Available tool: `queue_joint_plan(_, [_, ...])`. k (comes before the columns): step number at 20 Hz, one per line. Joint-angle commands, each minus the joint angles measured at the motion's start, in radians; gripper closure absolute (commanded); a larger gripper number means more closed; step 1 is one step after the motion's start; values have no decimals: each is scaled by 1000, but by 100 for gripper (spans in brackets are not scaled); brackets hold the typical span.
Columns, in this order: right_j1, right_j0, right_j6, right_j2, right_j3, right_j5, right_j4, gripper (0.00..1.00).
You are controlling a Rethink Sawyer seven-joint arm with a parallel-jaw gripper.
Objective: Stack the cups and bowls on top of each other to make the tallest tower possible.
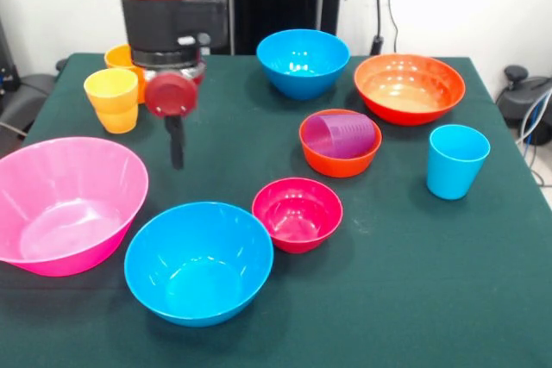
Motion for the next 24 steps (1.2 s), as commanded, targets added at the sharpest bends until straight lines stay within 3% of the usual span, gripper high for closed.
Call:
queue_joint_plan(1, [240,-188,180,417,81,-323,-139,0])
queue_joint_plan(4, [358,-300,197,556,87,-400,-259,0])
queue_joint_plan(6, [425,-379,193,650,107,-400,-336,0])
queue_joint_plan(9, [451,-463,179,713,163,-399,-410,0])
queue_joint_plan(11, [525,-539,151,781,176,-368,-486,0])
queue_joint_plan(14, [698,-648,117,894,168,-299,-595,0])
queue_joint_plan(16, [786,-699,98,945,173,-257,-636,0])
queue_joint_plan(19, [789,-721,90,941,198,-238,-598,0])
queue_joint_plan(21, [773,-726,174,947,284,-198,-445,0])
queue_joint_plan(22, [588,-660,248,855,330,-235,-327,0])
queue_joint_plan(23, [374,-563,335,712,376,-207,-173,0])
queue_joint_plan(24, [218,-481,392,601,411,-76,-36,0])
